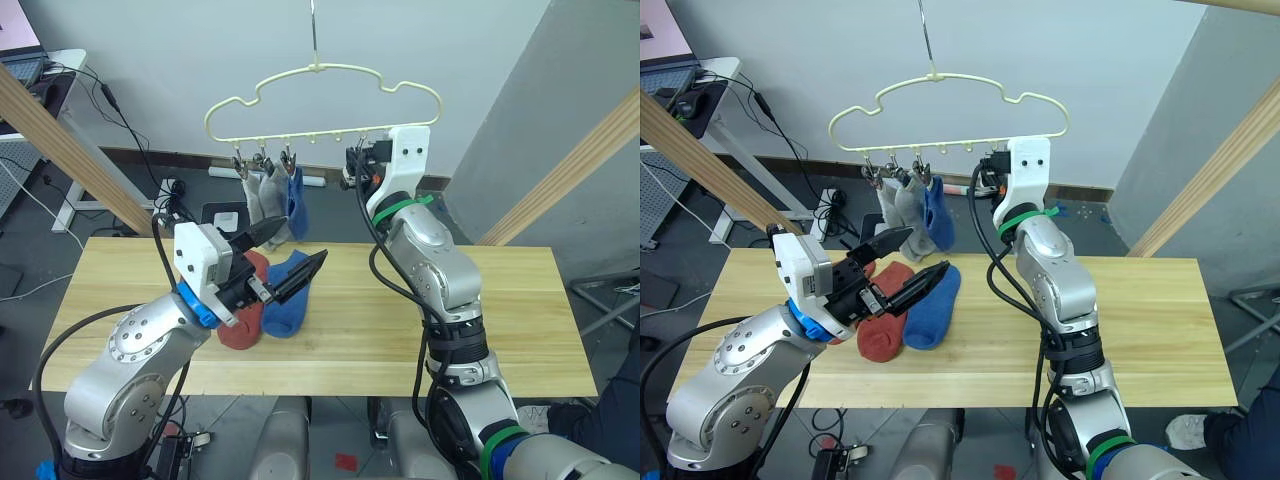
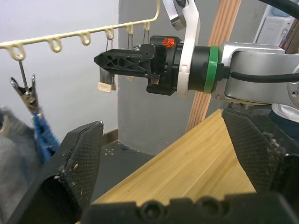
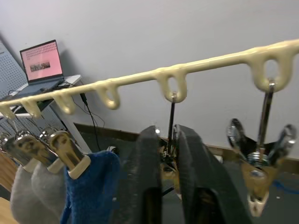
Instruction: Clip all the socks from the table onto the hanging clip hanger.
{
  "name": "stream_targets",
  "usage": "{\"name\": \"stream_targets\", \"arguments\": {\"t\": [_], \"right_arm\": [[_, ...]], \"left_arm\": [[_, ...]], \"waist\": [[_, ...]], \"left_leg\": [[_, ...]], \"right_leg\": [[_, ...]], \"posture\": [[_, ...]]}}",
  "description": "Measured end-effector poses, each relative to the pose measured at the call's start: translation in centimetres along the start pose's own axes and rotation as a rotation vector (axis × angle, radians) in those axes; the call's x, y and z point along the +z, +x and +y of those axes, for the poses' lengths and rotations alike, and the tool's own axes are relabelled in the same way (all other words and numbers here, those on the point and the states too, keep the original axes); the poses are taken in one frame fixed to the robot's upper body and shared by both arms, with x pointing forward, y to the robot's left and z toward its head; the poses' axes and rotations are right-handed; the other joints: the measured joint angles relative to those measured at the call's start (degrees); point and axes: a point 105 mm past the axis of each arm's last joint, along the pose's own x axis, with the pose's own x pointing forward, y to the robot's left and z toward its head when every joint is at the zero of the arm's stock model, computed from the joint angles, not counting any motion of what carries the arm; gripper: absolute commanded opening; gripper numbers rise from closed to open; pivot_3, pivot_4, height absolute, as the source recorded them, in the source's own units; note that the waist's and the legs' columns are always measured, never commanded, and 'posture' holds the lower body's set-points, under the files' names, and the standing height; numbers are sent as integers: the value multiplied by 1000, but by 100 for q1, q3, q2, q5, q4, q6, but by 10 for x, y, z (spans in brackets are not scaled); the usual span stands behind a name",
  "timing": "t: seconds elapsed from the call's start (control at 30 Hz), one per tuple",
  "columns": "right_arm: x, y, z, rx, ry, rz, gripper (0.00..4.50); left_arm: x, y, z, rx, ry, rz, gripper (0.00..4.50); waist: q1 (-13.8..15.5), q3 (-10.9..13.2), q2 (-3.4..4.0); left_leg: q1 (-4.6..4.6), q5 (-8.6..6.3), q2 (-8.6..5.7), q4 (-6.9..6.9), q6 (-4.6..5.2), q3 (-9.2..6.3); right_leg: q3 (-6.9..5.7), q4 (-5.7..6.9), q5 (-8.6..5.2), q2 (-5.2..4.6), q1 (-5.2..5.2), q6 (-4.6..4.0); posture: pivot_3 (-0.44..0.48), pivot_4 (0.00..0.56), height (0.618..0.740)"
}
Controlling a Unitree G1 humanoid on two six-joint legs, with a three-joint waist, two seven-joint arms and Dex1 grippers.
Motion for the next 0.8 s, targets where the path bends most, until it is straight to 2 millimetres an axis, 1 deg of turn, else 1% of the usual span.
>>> {"name": "stream_targets", "arguments": {"t": [0.17, 0.23, 0.27, 0.3, 0.33, 0.43, 0.5, 0.57, 0.67, 0.8], "right_arm": [[1, 0, 1, 19, 35, -3, 1], [0, -1, 1, 35, 41, 6, 1], [0, -2, 1, 54, 36, 20, 1], [0, -4, -1, 76, 21, 34, 1], [1, -7, -1, 96, 2, 45, 1], [-1, -14, -11, 116, -35, 75, 1], [1, -18, -13, 130, -44, 81, 1], [-1, -21, -14, 142, -48, 93, 1], [0, -23, -14, 146, -53, 99, 1], [0, -23, -13, 146, -50, 102, 1]], "left_arm": [[-2, 1, -1, 8, -7, 9, 4500], [-12, 0, 2, 36, -12, 59, 4500], [-25, -2, 7, 67, -2, 130, 4500], [-43, -5, 15, 105, 5, 216, 4500], [-60, -10, 23, 149, -3, 287, 4500], [-95, -14, 41, 230, 34, 402, 4500], [-115, -9, 51, 266, 60, 460, 4500], [-136, 0, 56, 291, 55, 508, 4500], [-157, 10, 56, 300, 35, 537, 4500], [-173, 24, 58, 306, 80, 568, 4500]], "waist": [[-1, 0, 0], [-1, 0, 0], [-3, 0, 1], [-3, 2, 4], [-4, 4, 7], [9, 5, 9], [29, 5, 12], [29, 4, 11], [22, 4, 11], [-9, 4, 10]], "left_leg": [[0, 0, 1, -1, 0, 0], [0, 0, 0, -2, 0, 1], [1, 0, -4, -2, 1, 2], [2, 0, -7, -2, 1, 2], [1, -1, -8, -3, 2, 3], [-2, -1, -8, -3, 2, 0], [0, 0, -10, -3, 2, 2], [0, 0, -10, -2, 2, 4], [-1, 0, -8, -2, 0, 4], [-2, 1, -8, -1, 0, 2]], "right_leg": [[1, 0, 0, 0, -1, 0], [2, -1, 0, 0, -1, 0], [2, 0, 0, 0, -1, 0], [2, 0, 0, 1, -1, 0], [2, 0, 0, 3, -2, 1], [-3, -1, -1, 3, -3, 1], [0, 0, 0, 2, -2, 1], [0, -1, 0, 2, -2, 0], [1, 0, 0, 0, -3, 0], [-1, 1, 0, 0, -3, 0]], "posture": [[229, 329, 740], [229, 329, 740], [229, 329, 740], [229, 329, 740], [199, 322, 740], [189, 320, 740], [178, 317, 740], [178, 317, 740], [161, 320, 740], [146, 323, 740]]}}
